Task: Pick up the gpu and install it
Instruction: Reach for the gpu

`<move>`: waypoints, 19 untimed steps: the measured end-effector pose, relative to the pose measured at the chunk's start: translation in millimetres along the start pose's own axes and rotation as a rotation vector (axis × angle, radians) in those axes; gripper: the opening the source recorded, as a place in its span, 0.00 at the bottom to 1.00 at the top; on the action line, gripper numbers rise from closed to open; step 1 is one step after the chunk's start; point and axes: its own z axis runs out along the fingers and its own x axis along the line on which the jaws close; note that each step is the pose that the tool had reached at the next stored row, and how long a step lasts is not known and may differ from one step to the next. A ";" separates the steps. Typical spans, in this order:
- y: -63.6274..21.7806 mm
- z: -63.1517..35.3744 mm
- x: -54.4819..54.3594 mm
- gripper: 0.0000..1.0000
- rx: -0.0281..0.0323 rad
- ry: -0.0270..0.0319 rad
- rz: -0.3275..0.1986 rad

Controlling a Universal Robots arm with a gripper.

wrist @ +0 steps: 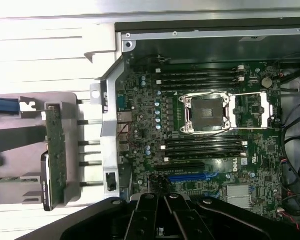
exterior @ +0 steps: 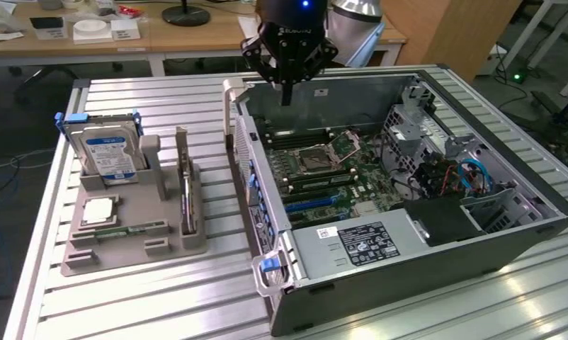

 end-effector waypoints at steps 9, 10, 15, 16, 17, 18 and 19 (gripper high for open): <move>-1.4 -0.4 15.5 0.10 -0.0001 0.0000 0.000; -1.5 -0.4 17.0 0.10 0.0000 0.0000 0.000; -2.2 -0.7 25.8 0.10 0.0000 0.0000 0.000; -2.4 -0.7 27.5 0.10 0.0000 0.0000 0.000; -2.5 -0.8 29.1 0.10 0.0000 0.0000 0.000; -2.6 -0.8 30.8 0.10 0.0000 0.0000 0.000; -2.7 -0.9 32.6 0.10 0.0000 0.0000 0.000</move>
